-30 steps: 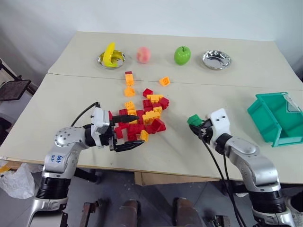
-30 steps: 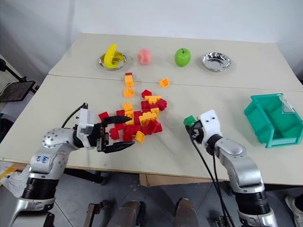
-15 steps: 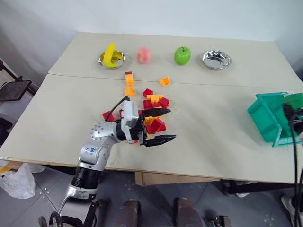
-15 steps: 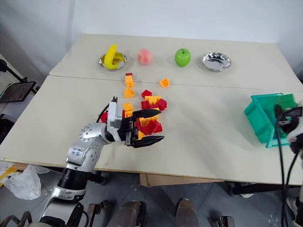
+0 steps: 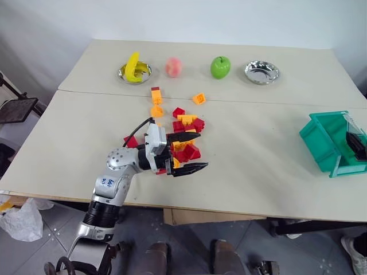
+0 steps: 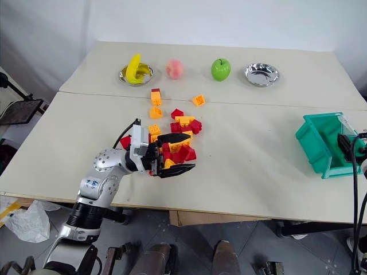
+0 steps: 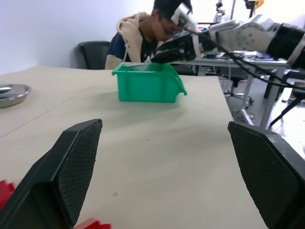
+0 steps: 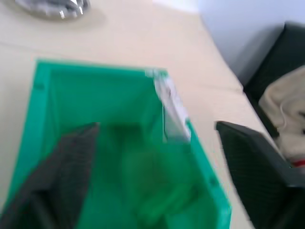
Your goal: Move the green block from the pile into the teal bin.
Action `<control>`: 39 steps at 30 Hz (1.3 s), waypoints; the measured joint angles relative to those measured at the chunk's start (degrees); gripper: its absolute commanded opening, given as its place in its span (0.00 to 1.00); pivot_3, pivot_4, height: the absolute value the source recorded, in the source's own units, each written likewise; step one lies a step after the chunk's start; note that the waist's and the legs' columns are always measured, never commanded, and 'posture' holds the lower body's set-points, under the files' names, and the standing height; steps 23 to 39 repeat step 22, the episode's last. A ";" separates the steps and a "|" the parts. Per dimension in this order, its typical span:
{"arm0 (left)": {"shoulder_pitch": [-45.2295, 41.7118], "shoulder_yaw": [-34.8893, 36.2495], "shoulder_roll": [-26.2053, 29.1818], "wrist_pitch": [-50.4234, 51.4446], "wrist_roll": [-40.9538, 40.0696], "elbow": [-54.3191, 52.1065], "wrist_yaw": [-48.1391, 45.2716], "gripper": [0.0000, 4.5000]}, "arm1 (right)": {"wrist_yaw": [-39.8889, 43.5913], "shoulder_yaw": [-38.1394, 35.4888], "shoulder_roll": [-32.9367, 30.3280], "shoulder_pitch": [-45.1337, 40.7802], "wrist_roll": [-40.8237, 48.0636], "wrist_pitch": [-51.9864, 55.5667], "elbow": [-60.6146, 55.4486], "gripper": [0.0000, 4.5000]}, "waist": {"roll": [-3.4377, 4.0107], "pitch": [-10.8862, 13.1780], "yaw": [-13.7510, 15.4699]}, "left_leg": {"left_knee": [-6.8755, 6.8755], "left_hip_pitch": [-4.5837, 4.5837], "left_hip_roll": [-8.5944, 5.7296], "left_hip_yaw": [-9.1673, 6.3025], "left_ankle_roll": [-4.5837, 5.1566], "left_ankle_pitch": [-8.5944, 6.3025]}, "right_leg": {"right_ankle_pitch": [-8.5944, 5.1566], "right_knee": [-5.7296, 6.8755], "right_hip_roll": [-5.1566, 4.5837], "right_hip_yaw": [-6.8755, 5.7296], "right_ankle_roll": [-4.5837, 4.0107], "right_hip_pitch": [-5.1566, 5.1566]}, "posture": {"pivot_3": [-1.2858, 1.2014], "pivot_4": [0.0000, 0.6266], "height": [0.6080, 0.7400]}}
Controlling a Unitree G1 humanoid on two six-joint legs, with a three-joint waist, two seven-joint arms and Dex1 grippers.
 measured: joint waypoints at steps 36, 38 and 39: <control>23.66 20.34 12.24 -5.61 3.58 -4.49 15.63 1.00 | 27.69 23.92 7.12 9.78 4.74 -16.37 -14.84 0.99 | 0.01 0.01 0.31 | -0.12 -0.02 0.00 -0.58 -0.04 -0.04 | 0.02 -0.19 -0.01 -0.04 0.02 0.01 | 0.52 0.24 1.00; 23.66 20.34 12.24 -5.61 3.58 -4.49 15.63 1.00 | 27.69 23.92 7.12 9.78 4.74 -16.37 -14.84 0.99 | 0.01 0.01 0.31 | -0.12 -0.02 0.00 -0.58 -0.04 -0.04 | 0.02 -0.19 -0.01 -0.04 0.02 0.01 | 0.52 0.24 1.00; 23.66 20.34 12.24 -5.61 3.58 -4.49 15.63 1.00 | 27.69 23.92 7.12 9.78 4.74 -16.37 -14.84 0.99 | 0.01 0.01 0.31 | -0.12 -0.02 0.00 -0.58 -0.04 -0.04 | 0.02 -0.19 -0.01 -0.04 0.02 0.01 | 0.52 0.24 1.00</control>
